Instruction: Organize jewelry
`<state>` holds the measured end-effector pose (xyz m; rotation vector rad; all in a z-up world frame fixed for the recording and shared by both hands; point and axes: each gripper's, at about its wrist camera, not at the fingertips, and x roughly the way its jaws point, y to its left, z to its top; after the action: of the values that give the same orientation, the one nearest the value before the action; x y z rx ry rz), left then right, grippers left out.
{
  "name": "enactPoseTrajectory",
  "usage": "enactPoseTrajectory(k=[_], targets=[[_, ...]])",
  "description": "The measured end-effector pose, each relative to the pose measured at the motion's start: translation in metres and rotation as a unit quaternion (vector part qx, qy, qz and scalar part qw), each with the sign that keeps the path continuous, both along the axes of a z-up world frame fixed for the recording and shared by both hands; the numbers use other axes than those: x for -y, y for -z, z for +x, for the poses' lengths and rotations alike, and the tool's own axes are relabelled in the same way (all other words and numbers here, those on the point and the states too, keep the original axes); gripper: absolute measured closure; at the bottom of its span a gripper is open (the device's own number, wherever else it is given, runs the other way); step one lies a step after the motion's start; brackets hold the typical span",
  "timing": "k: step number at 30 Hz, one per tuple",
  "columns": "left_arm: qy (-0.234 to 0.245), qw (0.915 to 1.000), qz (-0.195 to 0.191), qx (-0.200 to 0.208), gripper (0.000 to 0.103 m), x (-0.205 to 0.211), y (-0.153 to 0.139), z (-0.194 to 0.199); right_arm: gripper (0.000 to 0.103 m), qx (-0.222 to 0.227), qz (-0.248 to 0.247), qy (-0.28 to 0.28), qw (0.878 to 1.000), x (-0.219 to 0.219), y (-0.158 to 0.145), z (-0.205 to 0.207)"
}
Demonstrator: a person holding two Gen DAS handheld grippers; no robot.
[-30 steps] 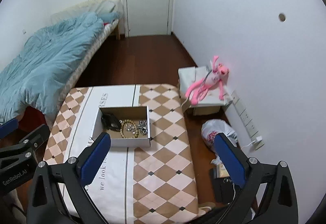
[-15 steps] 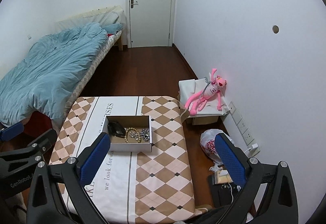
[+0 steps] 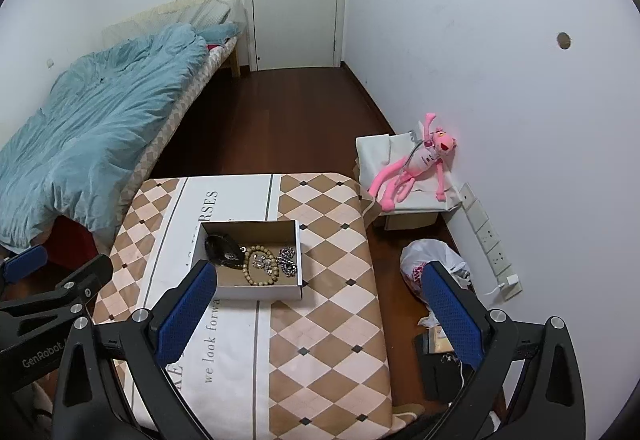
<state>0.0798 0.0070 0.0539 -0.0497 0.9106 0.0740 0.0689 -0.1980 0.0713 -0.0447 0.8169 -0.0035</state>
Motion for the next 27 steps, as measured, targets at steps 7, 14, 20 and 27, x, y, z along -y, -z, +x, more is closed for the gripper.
enactPoseTrajectory(k=[7, 14, 20, 27], targets=[[0.003, 0.9997, 0.009, -0.023, 0.005, 0.002, 0.016, 0.021, 0.000, -0.032, -0.008, 0.000, 0.999, -0.005, 0.026, 0.033], [0.004, 0.9991, 0.014, -0.039, 0.005, 0.002, 0.029, 0.034, 0.000, -0.059, -0.011, -0.002, 0.998, -0.004, 0.045, 0.048], [0.014, 0.9989, 0.011, -0.044, 0.005, 0.005, 0.031, 0.038, 0.000, -0.068, -0.013, -0.001, 0.998, -0.003, 0.049, 0.053], [0.021, 0.9984, 0.005, -0.053, 0.005, 0.006, 0.035, 0.038, 0.000, -0.074, -0.016, -0.003, 0.997, -0.003, 0.051, 0.054]])
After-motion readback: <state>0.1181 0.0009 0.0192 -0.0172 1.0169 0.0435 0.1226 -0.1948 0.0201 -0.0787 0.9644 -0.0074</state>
